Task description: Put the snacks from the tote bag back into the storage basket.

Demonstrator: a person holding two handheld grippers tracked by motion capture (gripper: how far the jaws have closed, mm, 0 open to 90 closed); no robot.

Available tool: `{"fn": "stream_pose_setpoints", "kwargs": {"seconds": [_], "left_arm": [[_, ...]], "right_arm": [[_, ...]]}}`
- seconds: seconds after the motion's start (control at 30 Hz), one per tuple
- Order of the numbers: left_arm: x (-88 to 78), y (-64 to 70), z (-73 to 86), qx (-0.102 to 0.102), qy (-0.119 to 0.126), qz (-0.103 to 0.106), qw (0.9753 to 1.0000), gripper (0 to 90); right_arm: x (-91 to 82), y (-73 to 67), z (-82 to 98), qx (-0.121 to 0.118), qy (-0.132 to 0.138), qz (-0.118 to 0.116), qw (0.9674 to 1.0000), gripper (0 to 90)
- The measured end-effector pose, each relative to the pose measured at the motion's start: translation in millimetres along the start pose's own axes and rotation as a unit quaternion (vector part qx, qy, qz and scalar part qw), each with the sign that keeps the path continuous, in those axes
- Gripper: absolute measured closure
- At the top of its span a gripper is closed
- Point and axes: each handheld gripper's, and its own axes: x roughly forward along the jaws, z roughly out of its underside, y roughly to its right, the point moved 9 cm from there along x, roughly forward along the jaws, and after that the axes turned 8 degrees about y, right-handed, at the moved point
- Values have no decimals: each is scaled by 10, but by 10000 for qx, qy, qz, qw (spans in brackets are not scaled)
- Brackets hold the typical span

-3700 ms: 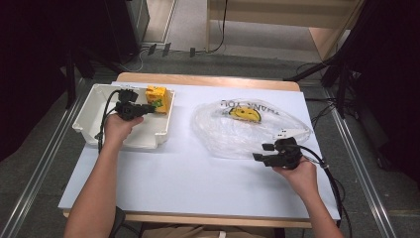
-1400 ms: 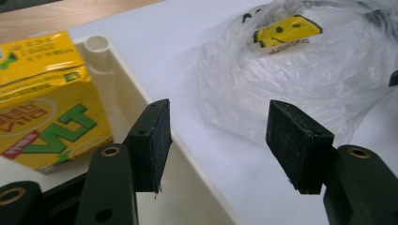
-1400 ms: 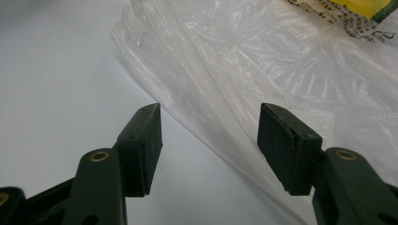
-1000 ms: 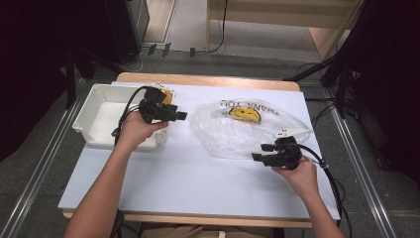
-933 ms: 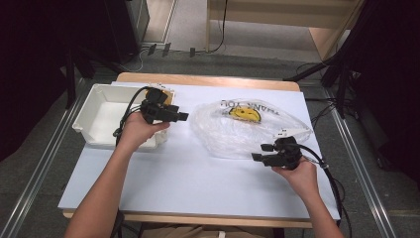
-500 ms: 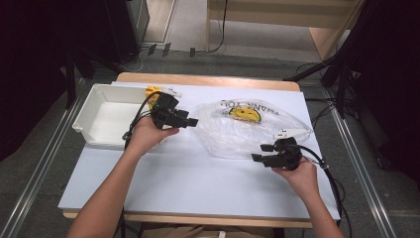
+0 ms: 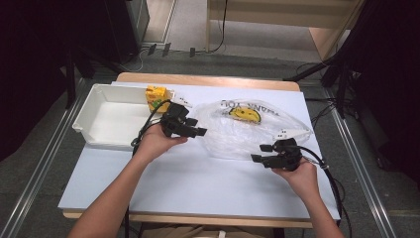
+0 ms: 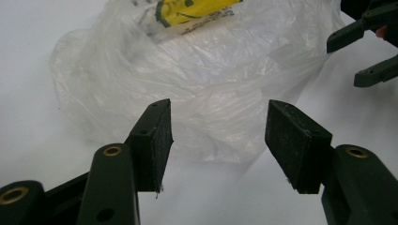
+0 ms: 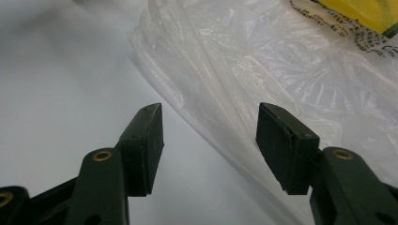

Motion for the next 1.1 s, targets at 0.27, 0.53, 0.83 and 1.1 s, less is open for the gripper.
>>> {"fn": "stream_pose_setpoints", "kwargs": {"seconds": [0.27,0.53,0.83,1.1], "left_arm": [[58,148,84,193,-35,13,9998,423],[91,303,163,452,121,16,9989,428],[131,461,325,490,-104,230,9985,426],[200,560,364,465,-113,434,9979,421]], "right_arm": [[-19,-26,-16,-25,45,-24,10000,427],[-17,-63,-6,-78,-2,-49,10000,427],[-20,-103,-10,-103,0,-71,9999,427],[-11,-138,-16,-142,42,-171,9997,426]]}}
